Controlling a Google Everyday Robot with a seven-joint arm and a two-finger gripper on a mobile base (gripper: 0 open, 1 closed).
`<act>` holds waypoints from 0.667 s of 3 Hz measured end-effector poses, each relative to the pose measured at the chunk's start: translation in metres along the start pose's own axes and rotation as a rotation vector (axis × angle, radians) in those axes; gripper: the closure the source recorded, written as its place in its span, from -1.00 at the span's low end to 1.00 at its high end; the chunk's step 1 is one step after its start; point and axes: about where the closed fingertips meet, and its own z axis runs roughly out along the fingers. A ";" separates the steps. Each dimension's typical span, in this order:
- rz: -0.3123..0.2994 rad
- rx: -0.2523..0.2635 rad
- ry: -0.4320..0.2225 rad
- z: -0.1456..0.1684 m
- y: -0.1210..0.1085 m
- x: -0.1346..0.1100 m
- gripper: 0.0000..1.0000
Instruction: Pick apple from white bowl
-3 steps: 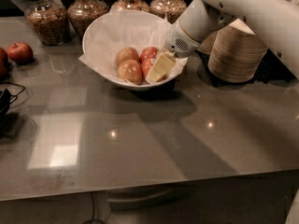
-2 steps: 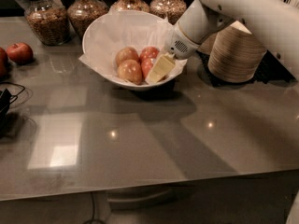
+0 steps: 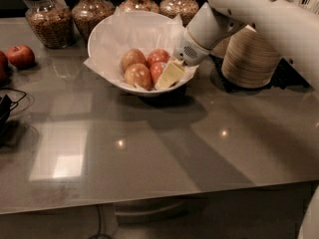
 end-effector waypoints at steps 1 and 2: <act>0.011 -0.006 0.015 0.007 -0.002 0.000 -0.44; 0.011 -0.006 0.015 0.007 -0.002 0.000 -0.05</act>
Offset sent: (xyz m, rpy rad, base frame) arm 0.0032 0.0029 -0.0059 -0.0106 0.0157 -0.0062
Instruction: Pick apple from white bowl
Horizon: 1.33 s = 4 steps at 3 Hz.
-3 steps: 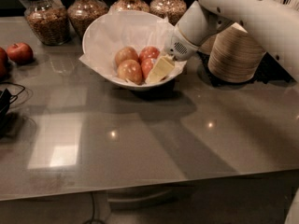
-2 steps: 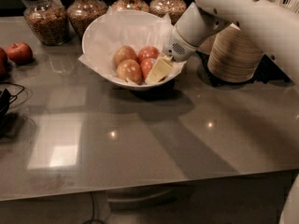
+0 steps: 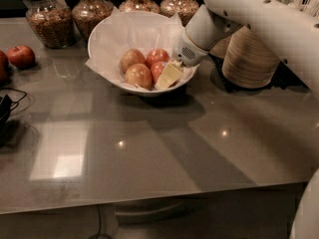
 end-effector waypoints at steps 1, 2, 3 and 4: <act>0.000 0.000 0.000 0.000 0.000 0.000 0.41; 0.000 0.000 0.000 0.000 0.000 0.000 0.88; 0.000 0.000 0.000 0.000 0.000 0.000 1.00; 0.000 0.000 0.000 0.000 0.000 0.000 1.00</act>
Offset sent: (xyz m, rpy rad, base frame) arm 0.0000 0.0000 0.0000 0.0000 0.0000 0.0000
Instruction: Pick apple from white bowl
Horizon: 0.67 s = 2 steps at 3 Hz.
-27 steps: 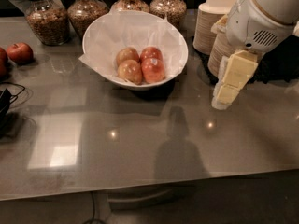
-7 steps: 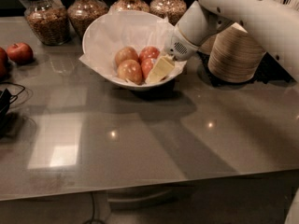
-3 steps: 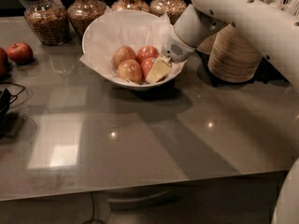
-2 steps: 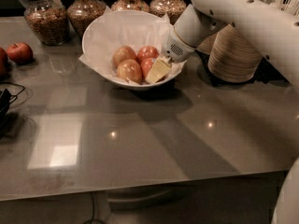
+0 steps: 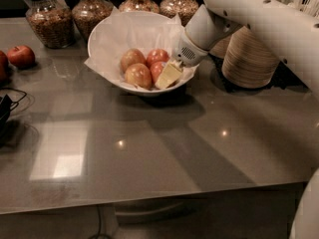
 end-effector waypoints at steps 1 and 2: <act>-0.030 -0.046 -0.037 -0.008 0.005 -0.007 1.00; -0.086 -0.117 -0.146 -0.040 0.017 -0.021 1.00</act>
Offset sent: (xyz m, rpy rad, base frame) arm -0.0360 -0.0032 0.1057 0.3352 -0.0242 0.2413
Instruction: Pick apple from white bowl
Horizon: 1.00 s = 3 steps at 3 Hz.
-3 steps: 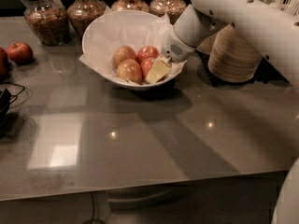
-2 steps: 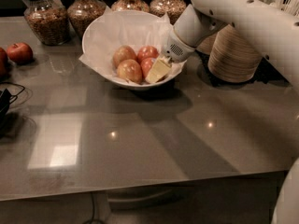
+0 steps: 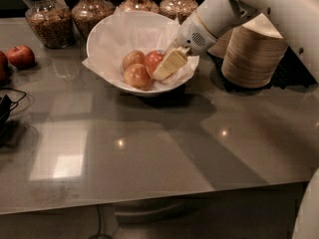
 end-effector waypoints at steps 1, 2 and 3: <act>-0.035 -0.042 -0.139 -0.037 0.013 -0.013 1.00; -0.061 -0.078 -0.258 -0.069 0.026 -0.018 1.00; -0.128 -0.104 -0.311 -0.098 0.050 -0.033 1.00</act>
Offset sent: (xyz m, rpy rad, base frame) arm -0.0483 -0.0527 0.1049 0.4105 -0.0595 0.1181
